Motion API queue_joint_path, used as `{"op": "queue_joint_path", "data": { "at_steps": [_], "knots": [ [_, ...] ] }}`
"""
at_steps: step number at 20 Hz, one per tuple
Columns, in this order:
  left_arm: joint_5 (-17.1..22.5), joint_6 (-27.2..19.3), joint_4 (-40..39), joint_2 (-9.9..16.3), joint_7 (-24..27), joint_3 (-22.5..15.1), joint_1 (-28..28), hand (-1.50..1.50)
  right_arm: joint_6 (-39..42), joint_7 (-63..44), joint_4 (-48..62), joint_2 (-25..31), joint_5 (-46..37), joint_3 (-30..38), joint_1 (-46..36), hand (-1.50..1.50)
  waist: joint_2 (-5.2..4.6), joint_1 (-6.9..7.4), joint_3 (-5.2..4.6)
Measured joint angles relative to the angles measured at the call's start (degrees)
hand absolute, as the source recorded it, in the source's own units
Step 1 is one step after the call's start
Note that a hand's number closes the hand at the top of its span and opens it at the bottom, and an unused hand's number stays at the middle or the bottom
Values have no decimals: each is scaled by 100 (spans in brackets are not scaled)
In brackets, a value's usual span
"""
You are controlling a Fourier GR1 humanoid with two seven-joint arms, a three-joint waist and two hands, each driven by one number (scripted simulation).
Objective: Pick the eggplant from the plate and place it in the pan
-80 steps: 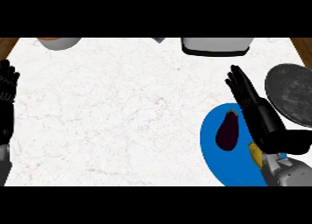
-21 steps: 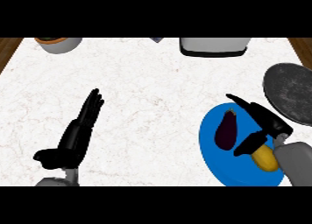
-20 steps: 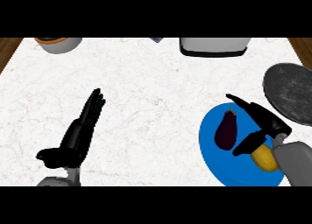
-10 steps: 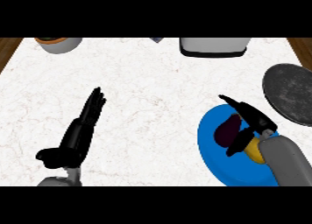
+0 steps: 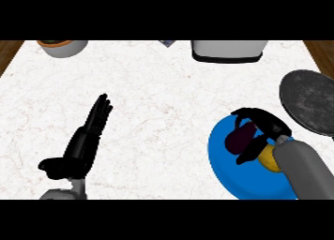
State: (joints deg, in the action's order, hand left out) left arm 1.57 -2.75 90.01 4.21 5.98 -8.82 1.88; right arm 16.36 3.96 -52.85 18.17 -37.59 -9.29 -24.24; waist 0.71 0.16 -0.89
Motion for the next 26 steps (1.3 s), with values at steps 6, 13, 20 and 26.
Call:
{"op": "queue_joint_path", "data": {
  "at_steps": [6,13,20,26],
  "knots": [
    [-124,-19,137,-87,-116,-81,-36,0,-410,222,101,-57,-249,140,-64,150,-17,5,30],
    [-88,33,114,-76,-62,29,-61,0,-1261,-1000,-511,-498,-739,181,25,150,-31,-32,55],
    [-26,99,77,-1,-73,145,-94,0,-2015,-2944,-1649,-866,-1856,-158,19,150,-22,-87,68],
    [-68,82,131,-47,-41,106,-156,0,-2376,-3895,-2977,-999,-2495,-223,100,150,-32,-80,81]
  ]
}}
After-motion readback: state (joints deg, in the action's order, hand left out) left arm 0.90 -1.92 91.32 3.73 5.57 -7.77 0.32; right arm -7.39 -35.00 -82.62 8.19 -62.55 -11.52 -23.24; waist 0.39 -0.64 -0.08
